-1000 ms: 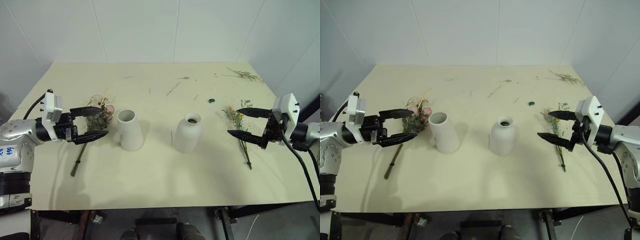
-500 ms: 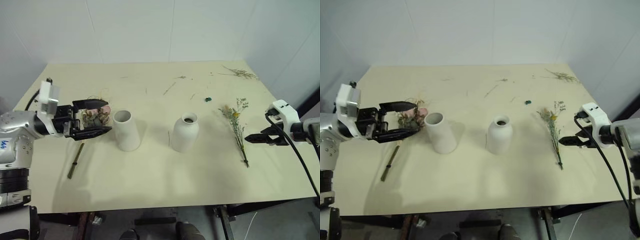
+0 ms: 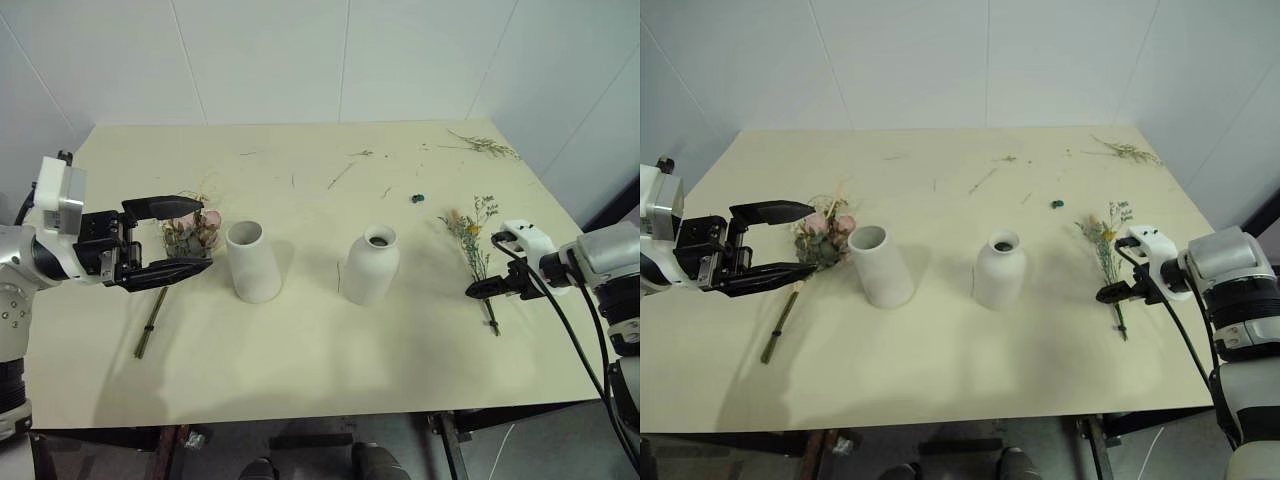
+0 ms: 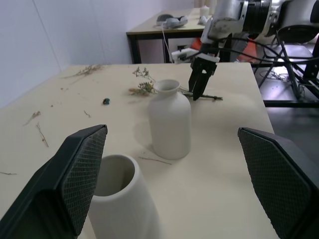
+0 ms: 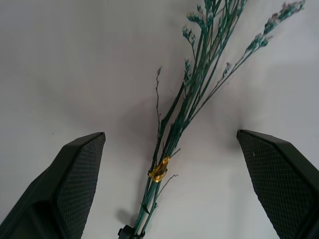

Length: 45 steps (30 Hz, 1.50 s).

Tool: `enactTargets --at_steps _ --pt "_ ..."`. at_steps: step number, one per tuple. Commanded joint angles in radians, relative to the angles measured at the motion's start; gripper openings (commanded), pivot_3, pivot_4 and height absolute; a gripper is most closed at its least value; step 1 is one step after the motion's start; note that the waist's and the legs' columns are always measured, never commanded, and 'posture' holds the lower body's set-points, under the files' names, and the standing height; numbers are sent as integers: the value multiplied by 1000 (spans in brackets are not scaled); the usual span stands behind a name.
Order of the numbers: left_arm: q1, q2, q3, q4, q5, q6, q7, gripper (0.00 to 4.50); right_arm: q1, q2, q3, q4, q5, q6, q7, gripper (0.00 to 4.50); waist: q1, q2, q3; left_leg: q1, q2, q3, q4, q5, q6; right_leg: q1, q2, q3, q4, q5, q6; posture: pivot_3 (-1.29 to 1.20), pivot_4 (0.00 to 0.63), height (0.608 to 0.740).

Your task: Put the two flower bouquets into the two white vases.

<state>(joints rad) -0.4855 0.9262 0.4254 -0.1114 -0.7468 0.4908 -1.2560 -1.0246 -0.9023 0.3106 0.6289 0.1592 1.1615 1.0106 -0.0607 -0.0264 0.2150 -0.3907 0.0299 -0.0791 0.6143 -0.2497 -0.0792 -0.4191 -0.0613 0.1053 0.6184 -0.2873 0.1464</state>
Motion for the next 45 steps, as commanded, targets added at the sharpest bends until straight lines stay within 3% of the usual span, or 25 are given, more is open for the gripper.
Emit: enactTargets --at_steps 1,2,5,15,17,21,26,29,32,38,45 --pt "9 22 47 -48 -39 11 25 4481 -15 24 14 57 -41 -37 -6 4500 0 -1 0 0 0 0 1 0 0 1 0 0 0 0 0 0 150 740" --pt "10 19 51 -53 -46 14 32 4481 -15 31 19 66 -51 -45 -2 4500 -1 -1 -1 1 0 0 1 0 0 1 0 0 0 0 0 0 150 740" --pt "4 15 57 -62 -80 39 48 4500 -12 42 36 72 -70 -56 19 3835 -2 -2 -1 3 0 0 3 0 0 4 0 0 0 1 1 0 150 740" --pt "-39 11 -11 -26 -71 2 1 4500 -12 66 24 62 -99 -48 57 522 -10 -2 -1 4 0 0 3 0 0 4 1 1 1 0 0 0 150 740" --pt "-54 5 -26 -11 -62 -11 -1 4500 8 53 22 27 -109 -79 60 30 -14 -2 -1 4 0 0 3 0 0 4 0 1 1 0 0 0 150 740" --pt "-71 -7 -56 35 -35 -46 -15 4500 65 50 -61 -116 -60 -108 59 30 -24 -2 -1 4 0 0 3 0 0 4 0 1 1 0 0 0 150 740" --pt "-95 -33 -81 124 13 -102 -11 4500 167 146 -419 -364 98 -335 -72 30 -27 -1 -1 3 0 1 2 0 0 3 1 2 3 0 1 0 150 740" --pt "-105 -42 -84 168 35 -125 -11 4500 202 190 -531 -467 160 -416 -119 30 -21 -1 0 3 0 1 2 0 0 3 1 2 3 1 1 0 150 740" --pt "-117 -87 -88 288 100 -199 41 4500 245 352 -727 -721 260 -606 -299 30 -14 -2 -1 3 0 0 1 0 0 3 1 2 2 0 1 0 150 740" --pt "-146 -137 -108 392 160 -254 87 4500 266 500 -702 -923 346 -665 -433 30 -13 -2 -1 2 0 0 1 0 0 2 0 2 4 1 2 0 150 740" --pt "-167 -155 -146 401 171 -254 51 4500 308 579 -610 -1028 451 -613 -505 30 -14 -2 -1 3 0 0 1 0 0 2 0 2 7 0 2 0 150 740"
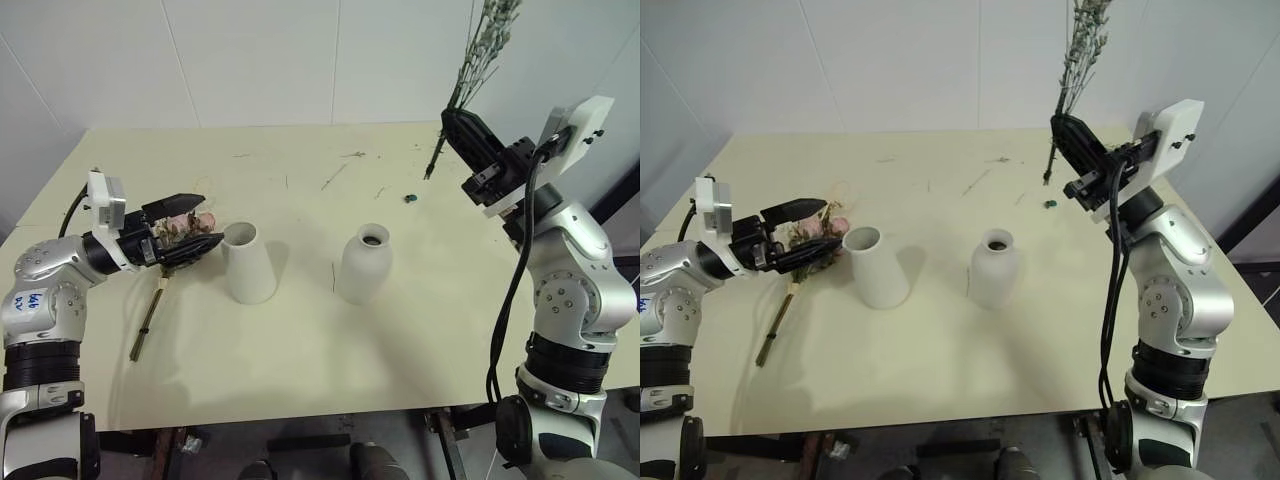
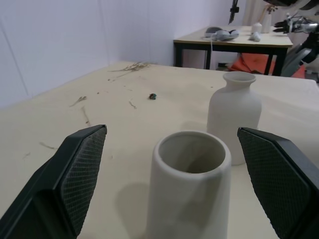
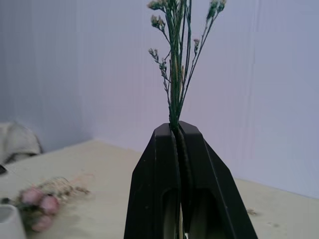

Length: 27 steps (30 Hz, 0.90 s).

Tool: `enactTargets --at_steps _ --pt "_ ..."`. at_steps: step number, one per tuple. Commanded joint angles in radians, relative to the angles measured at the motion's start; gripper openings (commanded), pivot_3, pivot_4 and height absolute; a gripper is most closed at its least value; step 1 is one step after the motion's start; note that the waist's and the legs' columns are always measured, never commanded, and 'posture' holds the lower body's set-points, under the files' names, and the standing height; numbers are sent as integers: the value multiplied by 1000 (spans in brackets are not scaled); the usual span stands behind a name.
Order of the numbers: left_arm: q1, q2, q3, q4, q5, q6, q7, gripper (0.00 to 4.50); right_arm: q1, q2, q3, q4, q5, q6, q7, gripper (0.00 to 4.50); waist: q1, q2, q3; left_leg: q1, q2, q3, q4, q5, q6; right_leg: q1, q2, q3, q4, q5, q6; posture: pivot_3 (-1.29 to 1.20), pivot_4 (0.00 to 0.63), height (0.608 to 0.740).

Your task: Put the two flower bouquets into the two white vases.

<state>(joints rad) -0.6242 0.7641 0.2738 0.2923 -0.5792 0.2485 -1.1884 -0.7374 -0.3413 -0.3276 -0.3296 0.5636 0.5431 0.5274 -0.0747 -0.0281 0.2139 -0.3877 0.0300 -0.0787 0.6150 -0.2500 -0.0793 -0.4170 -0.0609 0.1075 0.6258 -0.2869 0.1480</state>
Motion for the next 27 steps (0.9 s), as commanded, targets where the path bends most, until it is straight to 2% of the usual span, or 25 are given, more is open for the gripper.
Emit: enactTargets --at_steps 1,5,19,27 --pt "-35 8 3 0 3 -12 -19 4500 40 27 47 -81 62 15 -25 30 -1 0 0 0 0 0 0 0 0 0 0 0 0 0 0 0 150 740" --pt "-52 14 -3 3 6 -20 -36 4500 97 61 108 -86 73 -5 -29 30 -2 0 0 0 0 0 0 0 0 0 0 0 -1 0 0 0 150 740" --pt "-88 33 -1 -33 6 -22 -77 4500 180 82 177 -6 50 -105 -3 30 -3 0 0 0 0 0 0 0 0 0 0 0 -3 0 0 0 150 740" --pt "-92 35 8 -55 -2 -15 -68 4500 222 86 222 77 -30 -236 30 30 -2 0 0 0 0 0 0 0 0 0 0 0 -3 0 0 0 150 740"
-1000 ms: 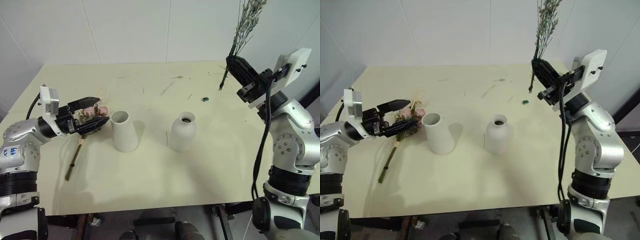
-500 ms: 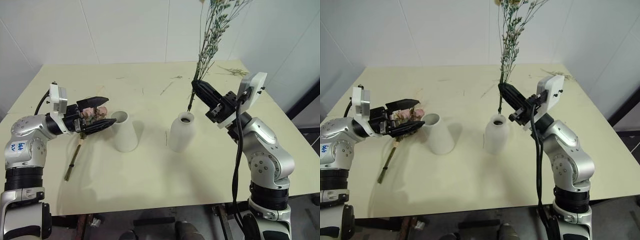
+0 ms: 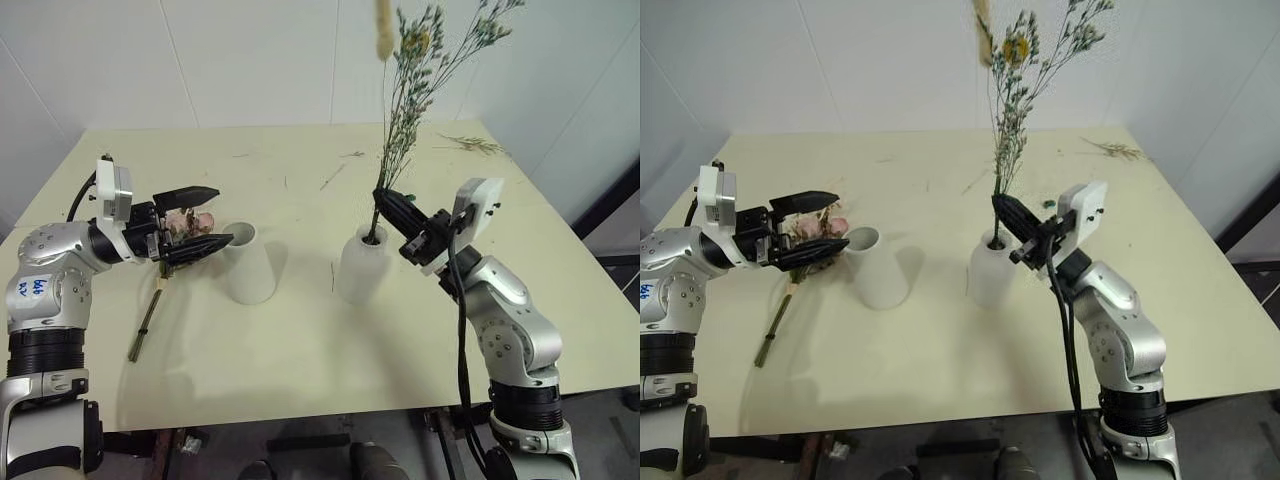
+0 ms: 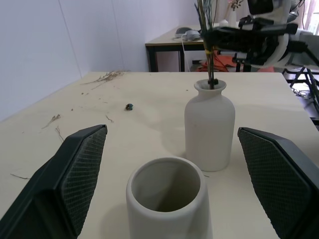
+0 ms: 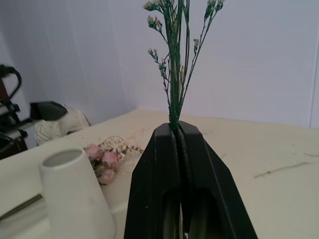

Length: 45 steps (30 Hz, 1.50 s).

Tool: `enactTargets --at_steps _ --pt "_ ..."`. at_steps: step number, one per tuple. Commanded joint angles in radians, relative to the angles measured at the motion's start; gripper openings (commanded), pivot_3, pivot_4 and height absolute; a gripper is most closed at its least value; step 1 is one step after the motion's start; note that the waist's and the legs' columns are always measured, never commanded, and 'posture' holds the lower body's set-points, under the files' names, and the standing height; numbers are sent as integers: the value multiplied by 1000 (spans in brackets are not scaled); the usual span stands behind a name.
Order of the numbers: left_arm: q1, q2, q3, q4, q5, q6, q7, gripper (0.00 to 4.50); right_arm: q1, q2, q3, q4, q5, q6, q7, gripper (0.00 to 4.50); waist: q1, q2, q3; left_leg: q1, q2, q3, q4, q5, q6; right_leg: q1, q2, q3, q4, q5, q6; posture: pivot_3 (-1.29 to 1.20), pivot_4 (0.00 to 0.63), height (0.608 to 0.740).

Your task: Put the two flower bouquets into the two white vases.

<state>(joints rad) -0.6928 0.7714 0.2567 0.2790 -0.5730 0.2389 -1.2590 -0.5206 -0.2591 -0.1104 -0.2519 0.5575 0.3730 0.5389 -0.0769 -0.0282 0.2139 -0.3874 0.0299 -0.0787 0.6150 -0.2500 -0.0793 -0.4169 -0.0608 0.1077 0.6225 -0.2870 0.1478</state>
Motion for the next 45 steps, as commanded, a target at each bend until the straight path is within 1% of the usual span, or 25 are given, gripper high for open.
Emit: enactTargets --at_steps 1,2,4,5,9,13,14,15,18,21,22,24,26,29,33,37,39,41,43,45 --pt "-23 28 26 -44 -9 -5 4 4500 12 2 14 9 -35 -85 32 30 0 0 0 0 0 0 0 0 0 0 0 0 0 0 0 0 150 740" --pt "-21 29 28 -48 -12 -3 6 4500 24 -2 22 15 -44 -102 44 30 0 0 0 0 0 0 0 0 0 0 0 0 0 0 0 0 150 740" --pt "-19 31 32 -54 -14 -2 9 4500 48 -4 27 15 -48 -124 61 475 0 0 0 0 0 0 0 0 0 0 0 0 0 0 0 0 150 740" --pt "-18 31 34 -55 -13 -5 12 4500 56 -9 28 10 -51 -132 65 605 0 0 0 0 0 0 0 0 0 0 0 0 0 0 0 0 150 740" --pt "-18 27 43 -51 -9 -21 25 4500 61 -31 9 -13 -71 -160 61 1933 -1 0 0 0 0 0 0 0 0 0 0 0 0 0 0 0 150 740" --pt "-21 35 45 -41 -8 -25 22 4500 63 -73 -2 -55 -52 -135 65 3252 0 0 0 0 0 0 0 0 0 0 0 0 0 0 0 0 150 740" --pt "-21 41 45 -37 -3 -27 23 4500 66 -89 -8 -70 -40 -118 67 3565 0 0 0 0 0 0 0 0 0 0 0 0 0 0 0 0 150 740" --pt "-24 64 42 -20 19 -25 35 4500 89 -143 -41 -102 -2 -73 89 3882 0 0 0 0 0 0 0 0 0 0 0 0 0 0 0 0 150 740" --pt "-35 133 16 30 100 -25 70 4500 139 -282 -117 -142 66 0 156 3882 7 0 0 0 0 0 0 0 0 0 0 0 -1 0 0 0 150 740" --pt "-80 207 -38 103 226 38 191 4500 156 -428 -187 -116 124 51 255 3882 18 0 0 0 0 0 0 -1 1 0 0 0 -2 0 0 0 150 740" --pt "-92 224 -49 130 257 45 219 4500 154 -449 -188 -118 133 64 265 3882 19 0 0 0 0 0 0 -1 1 0 0 0 -2 0 0 0 150 740" --pt "-142 250 -89 149 310 136 276 4500 146 -540 -223 -93 173 101 351 3882 20 0 0 1 0 0 0 -1 1 1 1 0 -1 0 0 0 150 740" --pt "-178 282 -138 174 364 258 310 4500 122 -608 -229 -86 205 136 409 3882 20 0 0 1 0 0 1 0 2 2 1 0 -2 0 0 0 150 740" --pt "-219 319 -224 150 418 466 311 4500 55 -681 -219 -65 254 180 487 3882 17 0 1 1 0 1 1 0 2 2 0 1 -2 0 0 0 150 740" --pt "-235 361 -336 115 477 584 253 4500 -38 -706 -164 -64 289 221 550 3882 15 0 1 1 0 0 -1 -1 2 1 1 1 -1 -1 0 0 150 740" --pt "-233 372 -380 115 505 616 224 4500 -88 -701 -115 -70 276 229 590 3882 20 0 1 -1 0 0 -1 -1 2 0 1 1 -2 -2 0 0 150 740" --pt "-210 367 -412 65 529 682 245 4500 -109 -708 -100 -41 271 212 645 3882 21 0 1 -2 0 0 -1 -1 2 -1 1 1 -2 -2 0 0 150 740" --pt "-192 337 -402 30 537 742 297 4500 -118 -713 -96 -14 270 201 695 3882 22 0 1 -2 0 0 -1 -1 2 -1 1 1 -2 -2 0 0 150 740" --pt "-167 330 -421 5 548 775 316 4500 -130 -697 -83 -18 260 194 697 3882 23 0 1 -2 0 0 -1 -2 2 -1 1 1 -2 -2 1 0 150 740" --pt "-132 313 -428 -33 528 819 313 4500 -136 -681 -74 -27 255 191 693 3882 23 0 1 -2 0 0 -1 -2 2 -1 1 1 -2 -2 1 0 150 740"
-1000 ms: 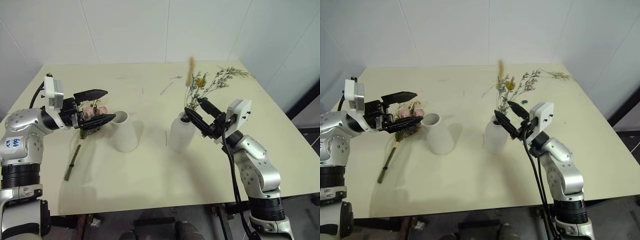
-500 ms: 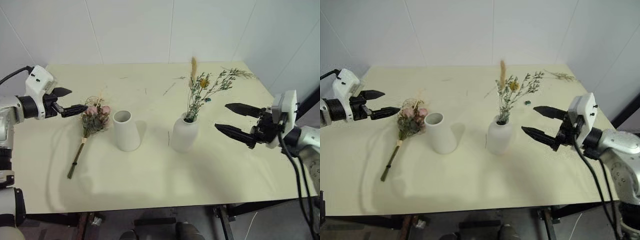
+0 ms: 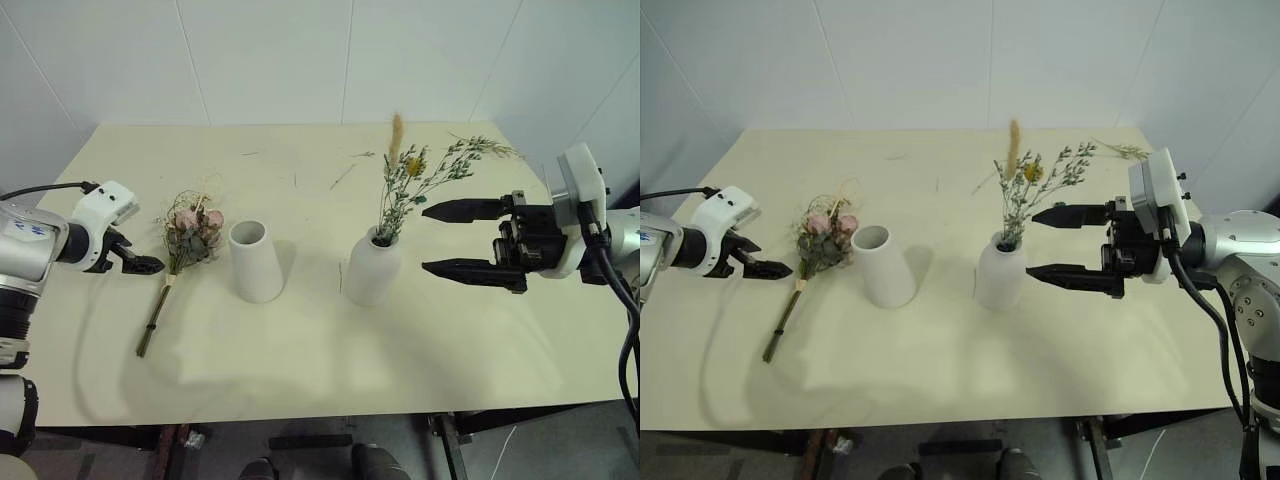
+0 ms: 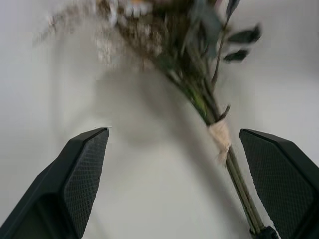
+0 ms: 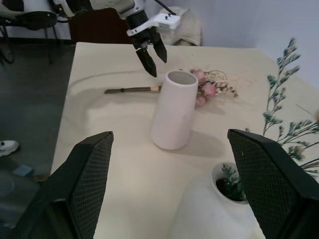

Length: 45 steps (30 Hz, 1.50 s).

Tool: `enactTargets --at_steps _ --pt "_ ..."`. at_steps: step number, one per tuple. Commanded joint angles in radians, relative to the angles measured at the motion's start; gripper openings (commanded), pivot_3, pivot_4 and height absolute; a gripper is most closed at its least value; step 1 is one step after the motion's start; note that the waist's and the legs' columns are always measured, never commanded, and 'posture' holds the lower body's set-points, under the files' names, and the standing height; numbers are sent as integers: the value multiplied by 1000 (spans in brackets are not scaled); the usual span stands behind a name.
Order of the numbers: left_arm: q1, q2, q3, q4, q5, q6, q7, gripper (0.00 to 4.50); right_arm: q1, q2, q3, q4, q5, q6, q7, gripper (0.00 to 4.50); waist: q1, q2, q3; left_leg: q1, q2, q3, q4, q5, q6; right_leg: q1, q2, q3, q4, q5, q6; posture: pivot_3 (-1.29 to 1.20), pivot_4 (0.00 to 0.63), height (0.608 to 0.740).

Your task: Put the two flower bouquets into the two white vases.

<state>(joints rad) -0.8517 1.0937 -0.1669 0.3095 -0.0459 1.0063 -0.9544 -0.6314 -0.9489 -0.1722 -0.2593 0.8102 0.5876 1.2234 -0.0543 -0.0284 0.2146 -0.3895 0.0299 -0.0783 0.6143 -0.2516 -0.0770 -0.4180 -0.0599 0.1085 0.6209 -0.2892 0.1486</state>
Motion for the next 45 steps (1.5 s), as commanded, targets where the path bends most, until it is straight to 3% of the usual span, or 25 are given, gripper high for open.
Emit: enactTargets --at_steps 1,7,10,23,26,29,32,35,40,45 --pt "41 -23 -5 -85 -7 79 16 4500 -26 15 -10 -24 2 -25 6 3882 0 0 0 0 0 0 0 0 0 0 0 0 0 0 0 0 150 740" --pt "67 -73 6 -95 15 135 105 4500 -22 36 -18 -50 9 -15 -14 3882 -2 0 0 0 0 0 1 0 0 0 0 0 2 0 0 0 150 740" --pt "90 -57 -12 -111 0 154 94 3914 -8 36 -31 -69 18 -7 -29 3908 -1 0 0 0 0 0 1 0 0 0 0 0 2 0 0 0 150 740" --pt "53 -100 26 -20 -1 111 163 12 28 28 -61 -100 27 -1 -70 3908 2 0 0 0 0 0 2 0 0 0 0 0 2 0 0 0 150 740" --pt "-10 -163 134 72 -12 39 274 12 34 29 -69 -98 23 1 -87 3908 3 0 0 0 0 0 3 0 0 0 0 0 3 0 0 0 150 740" --pt "-89 -232 280 159 -37 -177 415 12 49 32 -73 -103 16 0 -108 3908 12 -2 1 0 0 -1 6 0 0 0 0 -1 5 0 0 0 150 740" --pt "-125 -285 386 198 -98 -406 438 12 65 33 -79 -106 20 -1 -120 3908 18 -2 0 -1 -1 0 8 -1 -1 0 -1 0 4 1 1 0 150 740" --pt "-152 -349 513 207 -211 -500 424 12 77 37 -79 -111 20 -4 -134 3908 25 -2 0 -1 -1 1 8 -1 -1 0 -2 0 4 1 1 0 150 740" --pt "-131 -462 619 43 -481 -440 260 12 97 56 -77 -122 23 -1 -172 3908 26 -2 0 -1 -1 1 10 -1 -1 0 -2 0 5 1 1 0 150 740" --pt "-84 -478 607 -72 -605 -381 146 12 101 72 -75 -132 30 3 -196 3908 20 -2 0 -1 -1 1 13 -1 -1 1 -2 0 5 1 2 0 150 740"
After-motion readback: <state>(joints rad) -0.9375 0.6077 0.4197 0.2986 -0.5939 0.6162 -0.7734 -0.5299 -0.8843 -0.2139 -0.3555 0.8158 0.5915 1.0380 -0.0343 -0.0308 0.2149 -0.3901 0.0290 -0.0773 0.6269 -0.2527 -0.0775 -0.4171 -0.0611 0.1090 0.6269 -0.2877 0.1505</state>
